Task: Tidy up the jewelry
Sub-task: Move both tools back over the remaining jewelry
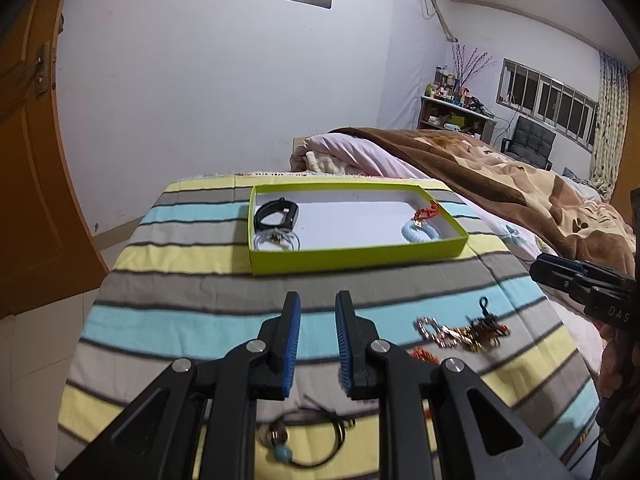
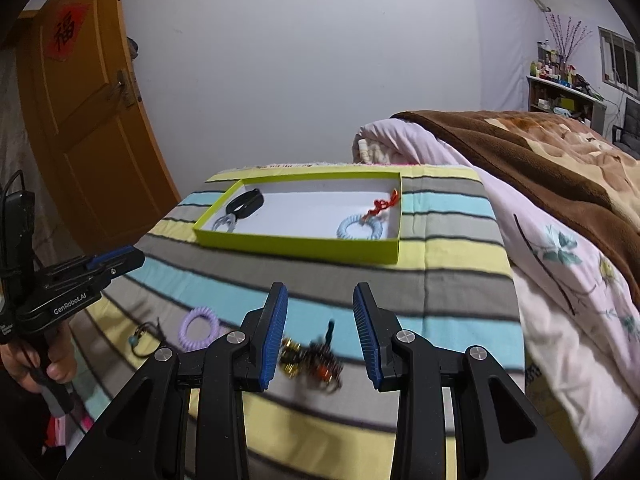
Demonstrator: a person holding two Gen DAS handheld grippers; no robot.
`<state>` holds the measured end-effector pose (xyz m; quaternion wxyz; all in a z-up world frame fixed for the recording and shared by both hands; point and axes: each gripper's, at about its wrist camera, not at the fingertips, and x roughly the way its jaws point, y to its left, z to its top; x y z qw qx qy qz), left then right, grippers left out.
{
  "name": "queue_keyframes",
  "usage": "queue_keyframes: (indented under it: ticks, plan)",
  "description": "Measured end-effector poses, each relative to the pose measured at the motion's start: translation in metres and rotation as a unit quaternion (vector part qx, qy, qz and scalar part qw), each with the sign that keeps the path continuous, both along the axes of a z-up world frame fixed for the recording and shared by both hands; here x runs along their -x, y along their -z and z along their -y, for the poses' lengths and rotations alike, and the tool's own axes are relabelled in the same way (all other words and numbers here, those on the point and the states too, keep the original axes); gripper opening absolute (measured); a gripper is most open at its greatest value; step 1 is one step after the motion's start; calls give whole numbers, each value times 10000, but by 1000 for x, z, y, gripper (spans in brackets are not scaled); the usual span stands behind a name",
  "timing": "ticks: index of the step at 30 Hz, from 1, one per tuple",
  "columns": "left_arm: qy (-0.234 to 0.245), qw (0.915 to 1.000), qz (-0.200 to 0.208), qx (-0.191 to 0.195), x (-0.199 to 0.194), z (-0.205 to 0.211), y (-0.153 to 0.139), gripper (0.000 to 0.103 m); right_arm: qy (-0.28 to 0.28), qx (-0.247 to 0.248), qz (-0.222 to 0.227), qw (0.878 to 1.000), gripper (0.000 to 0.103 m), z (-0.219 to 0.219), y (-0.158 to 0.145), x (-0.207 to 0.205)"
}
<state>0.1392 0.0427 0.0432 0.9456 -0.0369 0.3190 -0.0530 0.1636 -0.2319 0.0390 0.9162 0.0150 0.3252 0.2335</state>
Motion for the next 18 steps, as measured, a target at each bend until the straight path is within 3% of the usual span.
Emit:
queue_keyframes:
  ticks: [18]
  plan:
    - [31,10000,-26,46,59,7,9,19,-6,-10,-2,10000,35,4,9,50]
